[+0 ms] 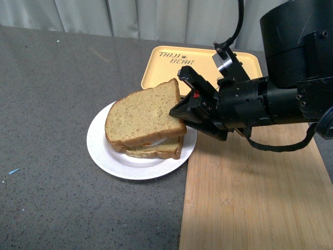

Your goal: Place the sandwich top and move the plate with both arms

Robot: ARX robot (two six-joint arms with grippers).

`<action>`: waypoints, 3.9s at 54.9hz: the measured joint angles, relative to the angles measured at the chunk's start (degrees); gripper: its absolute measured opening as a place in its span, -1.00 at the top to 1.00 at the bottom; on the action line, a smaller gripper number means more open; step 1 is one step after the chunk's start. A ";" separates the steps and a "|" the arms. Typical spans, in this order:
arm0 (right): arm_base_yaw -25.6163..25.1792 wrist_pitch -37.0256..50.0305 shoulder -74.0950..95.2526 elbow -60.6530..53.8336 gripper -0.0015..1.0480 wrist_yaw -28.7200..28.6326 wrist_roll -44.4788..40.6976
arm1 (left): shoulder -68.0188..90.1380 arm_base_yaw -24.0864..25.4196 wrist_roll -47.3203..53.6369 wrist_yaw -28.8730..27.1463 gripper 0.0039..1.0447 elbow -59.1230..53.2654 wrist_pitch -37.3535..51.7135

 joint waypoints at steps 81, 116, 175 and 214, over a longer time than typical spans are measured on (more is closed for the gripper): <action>-20.11 22.84 -68.61 -51.12 0.98 34.03 -38.95 | -0.04 0.00 0.02 -0.02 -0.88 0.00 -0.09; -20.24 0.39 -94.12 -53.07 0.98 33.73 -38.97 | -0.04 0.00 0.02 -0.02 -0.88 -0.02 -0.09; -20.24 -25.70 -120.26 -53.05 0.98 33.57 -38.99 | -0.07 0.00 0.02 -0.02 -0.88 -0.02 -0.09; -20.24 -25.77 -120.26 -53.05 -0.82 33.55 -39.01 | 49.77 -0.79 -30.77 13.51 -0.88 8.61 13.51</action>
